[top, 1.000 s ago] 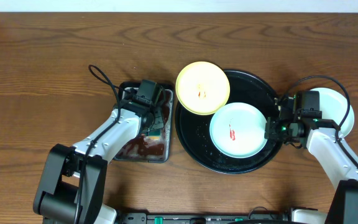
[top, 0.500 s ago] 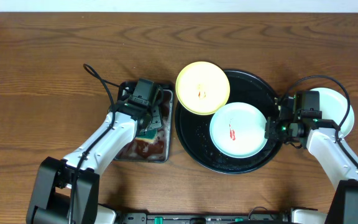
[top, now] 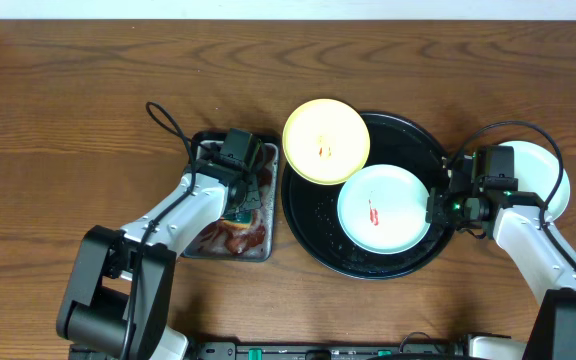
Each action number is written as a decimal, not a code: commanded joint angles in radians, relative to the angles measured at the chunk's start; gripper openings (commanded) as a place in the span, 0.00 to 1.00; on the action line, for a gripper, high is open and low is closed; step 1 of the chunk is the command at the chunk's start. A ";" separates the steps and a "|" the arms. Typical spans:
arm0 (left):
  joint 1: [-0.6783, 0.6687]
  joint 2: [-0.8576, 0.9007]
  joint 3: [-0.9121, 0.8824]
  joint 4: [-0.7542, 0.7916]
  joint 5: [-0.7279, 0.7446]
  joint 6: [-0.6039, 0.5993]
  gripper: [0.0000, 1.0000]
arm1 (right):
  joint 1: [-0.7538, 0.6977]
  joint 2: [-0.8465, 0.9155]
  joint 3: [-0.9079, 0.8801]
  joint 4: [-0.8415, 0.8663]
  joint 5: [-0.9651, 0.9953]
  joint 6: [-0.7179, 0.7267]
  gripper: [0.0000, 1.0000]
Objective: Clean dirty plates on tray and stack at the side
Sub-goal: 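Lower the pale green plate onto the right side of the black tray, then dip the green sponge in the soapy tray with the left gripper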
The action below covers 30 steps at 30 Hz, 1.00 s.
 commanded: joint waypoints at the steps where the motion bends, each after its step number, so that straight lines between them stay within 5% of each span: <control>1: 0.003 0.023 -0.013 -0.006 0.018 -0.037 0.07 | 0.011 0.003 -0.006 0.003 -0.015 0.012 0.02; 21: 0.003 0.023 -0.013 0.076 0.338 -0.101 0.08 | 0.011 0.003 -0.006 0.003 -0.015 0.012 0.02; 30: -0.005 0.023 -0.013 0.118 0.338 -0.146 0.08 | 0.011 0.003 -0.006 0.002 -0.015 0.011 0.01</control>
